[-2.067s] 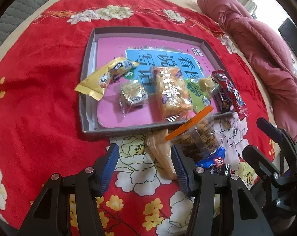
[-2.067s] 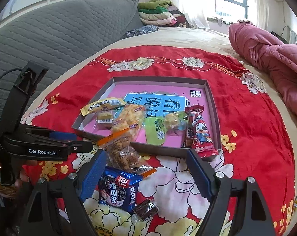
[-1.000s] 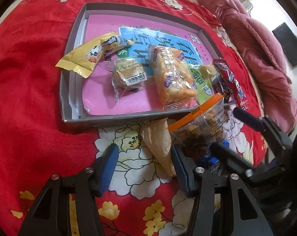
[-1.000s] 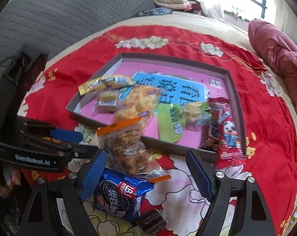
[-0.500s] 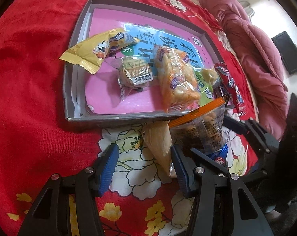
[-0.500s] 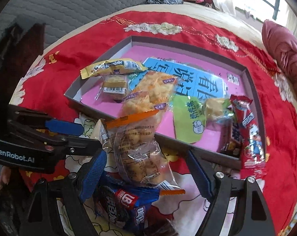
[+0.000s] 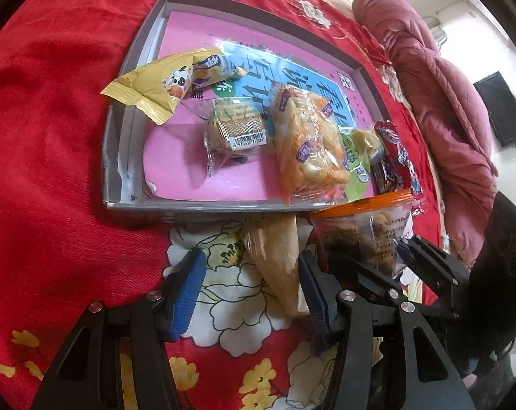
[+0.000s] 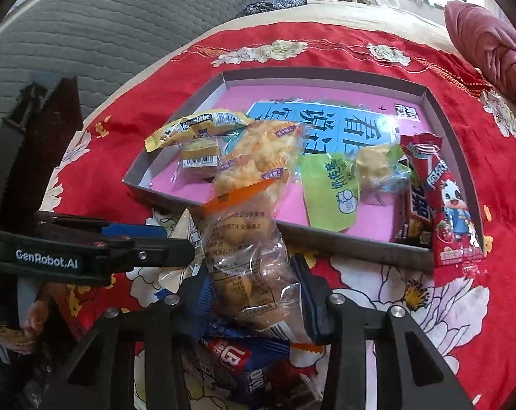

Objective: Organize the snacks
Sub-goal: 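Grasp the clear biscuit bag with the right gripper while the left grasps the tan bread bag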

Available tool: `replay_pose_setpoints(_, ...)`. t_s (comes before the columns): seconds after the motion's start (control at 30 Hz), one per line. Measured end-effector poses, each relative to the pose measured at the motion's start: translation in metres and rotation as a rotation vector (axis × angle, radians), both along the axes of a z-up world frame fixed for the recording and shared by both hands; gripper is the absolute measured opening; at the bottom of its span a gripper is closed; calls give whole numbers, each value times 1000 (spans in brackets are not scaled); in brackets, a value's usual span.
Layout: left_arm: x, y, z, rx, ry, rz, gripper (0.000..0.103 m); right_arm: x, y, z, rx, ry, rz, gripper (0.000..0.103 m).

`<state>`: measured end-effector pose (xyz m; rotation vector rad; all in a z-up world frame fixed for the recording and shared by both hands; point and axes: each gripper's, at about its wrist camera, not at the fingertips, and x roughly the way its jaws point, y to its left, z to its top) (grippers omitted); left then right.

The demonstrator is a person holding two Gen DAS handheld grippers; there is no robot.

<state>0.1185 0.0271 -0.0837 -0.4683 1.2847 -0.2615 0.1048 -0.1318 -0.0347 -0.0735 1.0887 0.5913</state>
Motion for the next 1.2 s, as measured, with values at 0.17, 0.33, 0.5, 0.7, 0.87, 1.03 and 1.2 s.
replay_pose_setpoints(0.17,0,-4,0,5,-4,15,57,0,-9,6,21,-20,-33,42)
replay_pose_setpoints(0.33,2,-13,0,35,-8,15,57,3,-23,16,56,-37,-91,42)
replay_pose_setpoints(0.5,4,-26,-1,110,-17,11,56,5,-31,17,72,-35,-132,42)
replay_pose_setpoints(0.7,4,-30,0,194,-41,-31,40,5,-37,20,95,-34,-156,40)
replay_pose_setpoints(0.87,3,-19,3,136,-48,-20,29,5,-39,19,108,-25,-165,39)
replay_pose_setpoints(1.03,0,-19,14,95,-81,-24,27,3,-41,20,116,-27,-179,38)
replay_pose_setpoints(1.2,-3,-22,24,69,-108,-38,27,4,-49,23,148,-20,-207,38)
